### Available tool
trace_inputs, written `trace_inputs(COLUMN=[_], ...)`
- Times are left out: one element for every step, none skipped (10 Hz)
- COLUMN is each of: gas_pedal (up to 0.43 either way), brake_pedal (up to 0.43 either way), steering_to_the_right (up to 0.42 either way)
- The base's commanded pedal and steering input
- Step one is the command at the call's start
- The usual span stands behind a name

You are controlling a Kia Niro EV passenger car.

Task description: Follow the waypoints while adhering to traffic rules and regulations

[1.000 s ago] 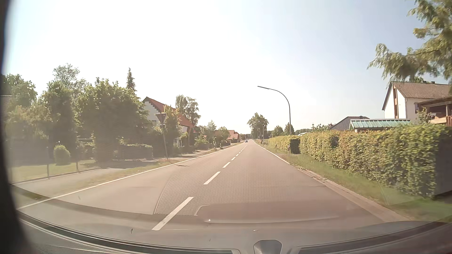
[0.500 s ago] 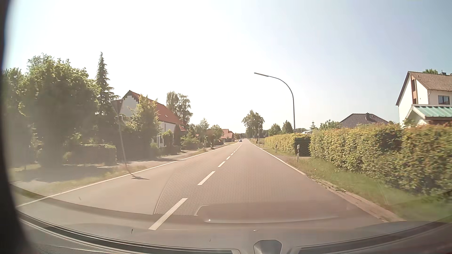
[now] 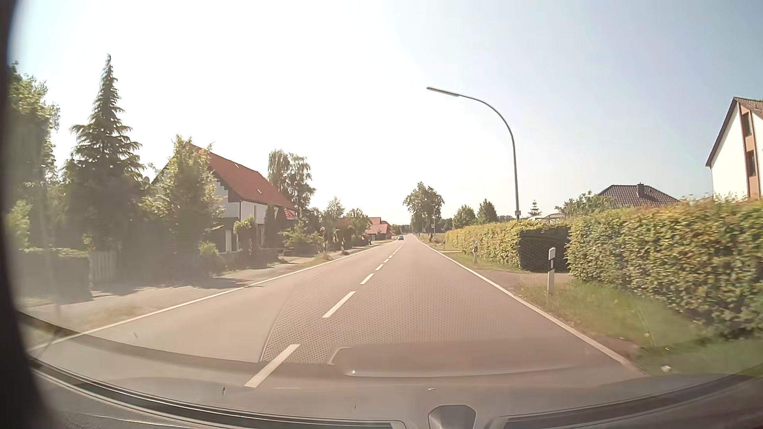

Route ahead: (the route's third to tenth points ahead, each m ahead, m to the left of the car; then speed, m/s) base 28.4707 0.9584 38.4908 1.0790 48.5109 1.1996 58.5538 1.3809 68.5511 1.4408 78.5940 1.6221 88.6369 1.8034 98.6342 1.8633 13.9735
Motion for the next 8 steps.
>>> trace_inputs(gas_pedal=[0.35, 0.339, 0.339, 0.339, 0.339, 0.339, 0.339, 0.339], brake_pedal=[0.006, 0.006, 0.006, 0.006, 0.006, 0.006, 0.006, 0.006], steering_to_the_right=[0.008, 0.008, 0.004, 0.003, 0.003, 0.003, 0.003, 0.003])
